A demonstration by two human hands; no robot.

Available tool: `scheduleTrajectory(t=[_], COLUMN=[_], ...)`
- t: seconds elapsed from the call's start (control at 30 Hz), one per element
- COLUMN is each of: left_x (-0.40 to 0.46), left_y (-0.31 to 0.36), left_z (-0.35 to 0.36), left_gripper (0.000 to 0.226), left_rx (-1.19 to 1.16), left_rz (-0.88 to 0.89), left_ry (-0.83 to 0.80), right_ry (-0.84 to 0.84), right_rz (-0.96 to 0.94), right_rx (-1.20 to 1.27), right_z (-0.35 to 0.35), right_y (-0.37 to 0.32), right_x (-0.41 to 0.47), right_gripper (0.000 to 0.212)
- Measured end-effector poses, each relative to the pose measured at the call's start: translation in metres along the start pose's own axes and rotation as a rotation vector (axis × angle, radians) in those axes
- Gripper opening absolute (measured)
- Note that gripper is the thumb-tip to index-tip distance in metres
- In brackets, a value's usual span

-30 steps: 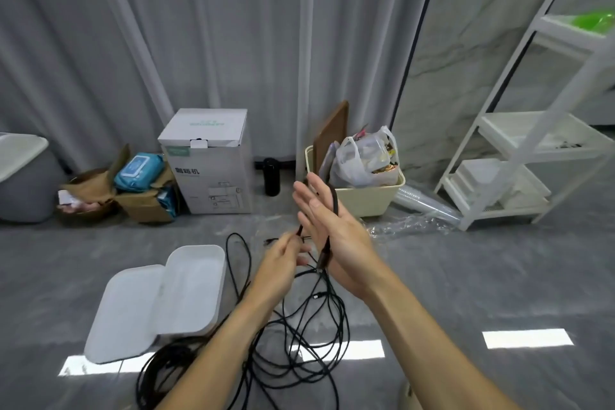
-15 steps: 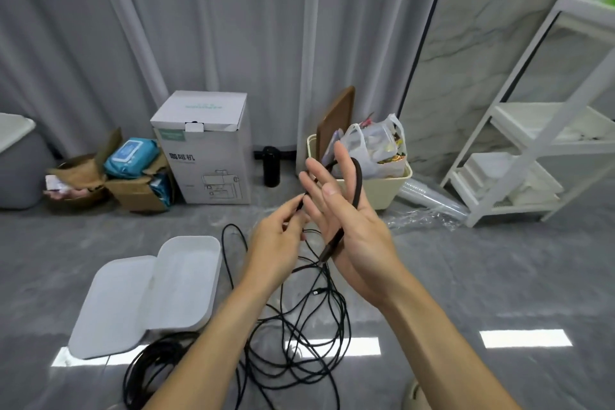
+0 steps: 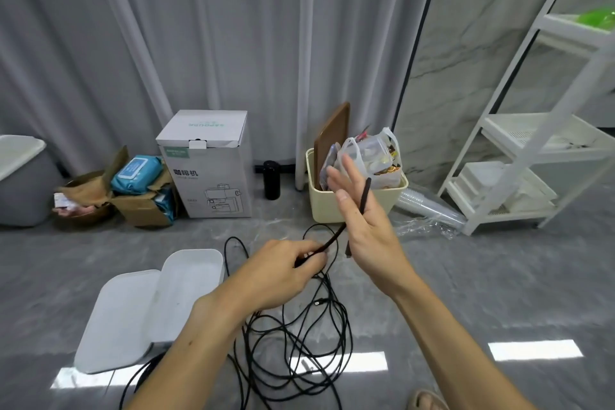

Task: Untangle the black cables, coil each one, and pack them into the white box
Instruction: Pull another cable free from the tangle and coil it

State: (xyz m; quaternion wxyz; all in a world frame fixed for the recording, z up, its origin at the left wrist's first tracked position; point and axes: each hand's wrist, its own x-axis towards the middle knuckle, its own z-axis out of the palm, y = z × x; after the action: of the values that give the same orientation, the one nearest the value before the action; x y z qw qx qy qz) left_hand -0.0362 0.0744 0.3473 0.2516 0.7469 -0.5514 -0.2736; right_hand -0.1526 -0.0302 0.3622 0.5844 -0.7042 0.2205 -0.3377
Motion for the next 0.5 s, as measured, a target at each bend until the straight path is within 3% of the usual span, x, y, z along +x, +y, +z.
scheduleTrajectory(t=[0.1, 0.2, 0.37, 0.5], left_x=[-0.005, -0.007, -0.001, 0.004], left_y=[-0.006, -0.006, 0.008, 0.017], left_z=[-0.009, -0.018, -0.027, -0.031], left_gripper=[0.025, 0.029, 0.039, 0.045], left_rx=[0.084, 0.102, 0.296, 0.146], left_rz=[-0.021, -0.014, 0.155, 0.232], left_ry=[-0.126, -0.121, 0.141, 0.198], right_ry=[0.062, 0.065, -0.157, -0.400], right_rz=[0.022, 0.067, 0.312, 0.434], right_rx=[0.013, -0.034, -0.159, -0.058], right_z=[-0.008, -0.017, -0.021, -0.020], right_y=[0.000, -0.001, 0.010, -0.001], right_x=[0.005, 0.005, -0.004, -0.014], right_gripper=[0.051, 0.049, 0.046, 0.038])
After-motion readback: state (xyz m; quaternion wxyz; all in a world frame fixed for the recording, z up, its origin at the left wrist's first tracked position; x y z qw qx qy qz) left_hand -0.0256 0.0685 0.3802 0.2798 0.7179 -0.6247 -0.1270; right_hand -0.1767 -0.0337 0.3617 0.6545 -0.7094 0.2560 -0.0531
